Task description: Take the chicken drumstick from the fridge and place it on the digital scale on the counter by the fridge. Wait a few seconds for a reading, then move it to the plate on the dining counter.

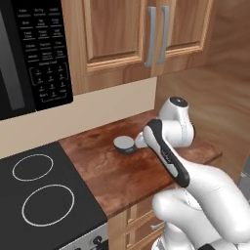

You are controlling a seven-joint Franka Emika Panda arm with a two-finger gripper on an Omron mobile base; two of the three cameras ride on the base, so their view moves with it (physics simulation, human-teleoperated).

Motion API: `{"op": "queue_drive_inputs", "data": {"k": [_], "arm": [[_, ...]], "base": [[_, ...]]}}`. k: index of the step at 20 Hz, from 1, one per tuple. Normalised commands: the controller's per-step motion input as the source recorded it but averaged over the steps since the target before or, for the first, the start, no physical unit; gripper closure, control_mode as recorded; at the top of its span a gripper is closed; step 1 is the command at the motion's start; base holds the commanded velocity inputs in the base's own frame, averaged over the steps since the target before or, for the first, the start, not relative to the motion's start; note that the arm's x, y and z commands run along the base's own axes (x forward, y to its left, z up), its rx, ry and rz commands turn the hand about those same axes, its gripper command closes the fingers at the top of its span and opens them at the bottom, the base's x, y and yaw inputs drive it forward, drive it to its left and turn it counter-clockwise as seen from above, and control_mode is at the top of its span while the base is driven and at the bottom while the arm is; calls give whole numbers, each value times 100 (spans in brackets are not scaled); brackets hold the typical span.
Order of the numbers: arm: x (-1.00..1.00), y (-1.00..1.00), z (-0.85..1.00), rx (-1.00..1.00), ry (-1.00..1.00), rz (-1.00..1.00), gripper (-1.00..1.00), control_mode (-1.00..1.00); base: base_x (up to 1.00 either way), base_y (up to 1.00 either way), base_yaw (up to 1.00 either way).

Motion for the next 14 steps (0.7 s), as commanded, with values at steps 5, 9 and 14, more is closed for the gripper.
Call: {"op": "queue_drive_inputs", "data": {"k": [5, 9, 14], "arm": [[55, 10, -22, -2, 0, 0, 100, -100], [35, 18, -16, -1, 0, 0, 100, -100], [26, 0, -32, 0, 2, 4, 100, -100]], "base": [[0, 0, 0], [0, 0, 0], [0, 0, 0]]}}
